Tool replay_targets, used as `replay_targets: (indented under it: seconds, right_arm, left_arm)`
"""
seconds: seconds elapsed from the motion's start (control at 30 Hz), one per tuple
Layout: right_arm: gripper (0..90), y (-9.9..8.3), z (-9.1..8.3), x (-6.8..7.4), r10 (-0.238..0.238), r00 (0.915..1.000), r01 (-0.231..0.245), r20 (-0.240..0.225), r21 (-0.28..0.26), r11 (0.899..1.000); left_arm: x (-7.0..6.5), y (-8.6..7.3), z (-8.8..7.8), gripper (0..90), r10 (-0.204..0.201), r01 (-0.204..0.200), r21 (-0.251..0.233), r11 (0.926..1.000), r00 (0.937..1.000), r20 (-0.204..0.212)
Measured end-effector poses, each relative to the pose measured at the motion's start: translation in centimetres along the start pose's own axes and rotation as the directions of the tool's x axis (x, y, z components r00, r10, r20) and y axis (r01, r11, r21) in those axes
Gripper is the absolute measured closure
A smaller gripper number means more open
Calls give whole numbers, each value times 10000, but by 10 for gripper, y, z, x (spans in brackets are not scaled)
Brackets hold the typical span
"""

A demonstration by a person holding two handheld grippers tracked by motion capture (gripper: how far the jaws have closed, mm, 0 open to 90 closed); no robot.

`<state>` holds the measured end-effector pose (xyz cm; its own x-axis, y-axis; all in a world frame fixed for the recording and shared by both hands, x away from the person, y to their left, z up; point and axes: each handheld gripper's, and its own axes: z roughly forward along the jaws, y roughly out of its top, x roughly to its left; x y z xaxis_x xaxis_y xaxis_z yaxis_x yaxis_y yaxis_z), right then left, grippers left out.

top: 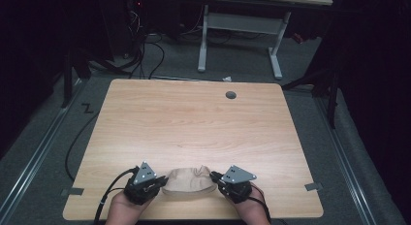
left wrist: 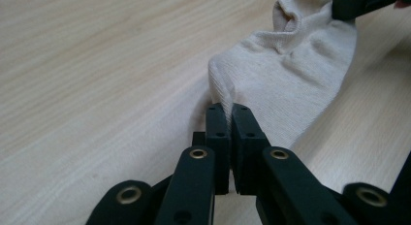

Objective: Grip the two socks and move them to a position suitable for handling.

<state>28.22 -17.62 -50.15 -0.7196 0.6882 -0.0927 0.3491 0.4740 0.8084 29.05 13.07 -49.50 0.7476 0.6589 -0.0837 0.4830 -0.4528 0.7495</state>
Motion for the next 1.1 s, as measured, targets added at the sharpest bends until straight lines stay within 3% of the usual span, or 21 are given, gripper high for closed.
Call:
replay_targets:
  seconds: [0.2,0.37,0.4,0.53,0.83,0.97,1.1]
  right_arm:
    - [844,-6,3,5,-93,9999,94,-55,257,9996]
    - [836,-11,5,4,-10,10000,9,13,557,9984]
    - [830,-12,6,4,-15,10000,10,73,631,9980]
    - [799,-15,11,4,-72,9998,55,172,970,9953]
    - [754,-15,12,1,49,9996,-74,268,945,9955]
    - [701,-14,10,-1,189,9993,-210,336,643,9977]
    - [656,-14,8,-2,274,9988,-291,407,434,9986]
  left_arm:
    - [-4,-4,3,867,134,-134,190,9997,9999,22]
    - [2,-8,11,855,81,-80,537,9985,10000,-17]
    - [0,-9,13,847,-378,376,476,9982,9993,38]
    - [0,-12,19,814,-1009,1004,407,9941,9949,93]
    - [2,-10,19,653,-925,931,315,9952,9955,-218]
    - [8,-8,15,555,-341,354,347,9988,9987,-380]
    - [9,-7,12,505,-241,249,185,9995,9987,-451]
